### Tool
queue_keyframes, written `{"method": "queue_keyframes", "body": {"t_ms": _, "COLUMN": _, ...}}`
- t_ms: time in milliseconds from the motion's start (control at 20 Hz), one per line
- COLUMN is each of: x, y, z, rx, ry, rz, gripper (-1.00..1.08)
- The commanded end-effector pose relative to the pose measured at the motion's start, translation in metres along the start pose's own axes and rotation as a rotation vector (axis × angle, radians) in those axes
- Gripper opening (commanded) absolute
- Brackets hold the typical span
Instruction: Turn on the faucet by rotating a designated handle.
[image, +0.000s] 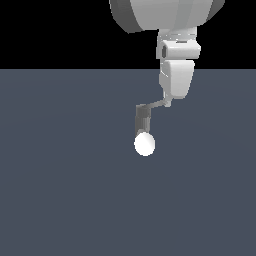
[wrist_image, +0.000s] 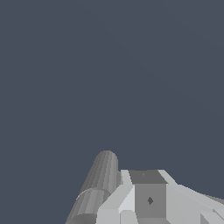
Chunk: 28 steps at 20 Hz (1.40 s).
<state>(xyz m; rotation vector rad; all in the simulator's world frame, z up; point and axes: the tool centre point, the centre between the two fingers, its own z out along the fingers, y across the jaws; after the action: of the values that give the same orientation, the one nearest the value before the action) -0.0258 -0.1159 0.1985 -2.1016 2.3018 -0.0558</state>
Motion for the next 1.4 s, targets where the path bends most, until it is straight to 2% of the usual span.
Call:
{"method": "queue_keyframes", "body": {"t_ms": 0, "x": -0.012, "y": 0.017, "z": 0.011, "rx": -0.031, "ry": -0.006, "rz": -0.01, "gripper": -1.0}}
{"method": "queue_keyframes", "body": {"t_ms": 400, "x": -0.025, "y": 0.042, "z": 0.014, "rx": -0.043, "ry": -0.006, "rz": -0.005, "gripper": -1.0}}
{"method": "queue_keyframes", "body": {"t_ms": 450, "x": -0.016, "y": 0.029, "z": 0.001, "rx": -0.008, "ry": -0.001, "rz": 0.007, "gripper": -1.0}}
{"method": "queue_keyframes", "body": {"t_ms": 1100, "x": -0.097, "y": 0.047, "z": 0.014, "rx": -0.043, "ry": -0.006, "rz": -0.004, "gripper": -1.0}}
{"method": "queue_keyframes", "body": {"t_ms": 1150, "x": -0.097, "y": 0.047, "z": 0.014, "rx": -0.043, "ry": -0.006, "rz": -0.004, "gripper": -1.0}}
{"method": "queue_keyframes", "body": {"t_ms": 1200, "x": -0.066, "y": 0.036, "z": 0.0, "rx": -0.01, "ry": 0.0, "rz": 0.044, "gripper": -1.0}}
{"method": "queue_keyframes", "body": {"t_ms": 1350, "x": -0.079, "y": 0.03, "z": 0.003, "rx": -0.015, "ry": -0.001, "rz": 0.036, "gripper": -1.0}}
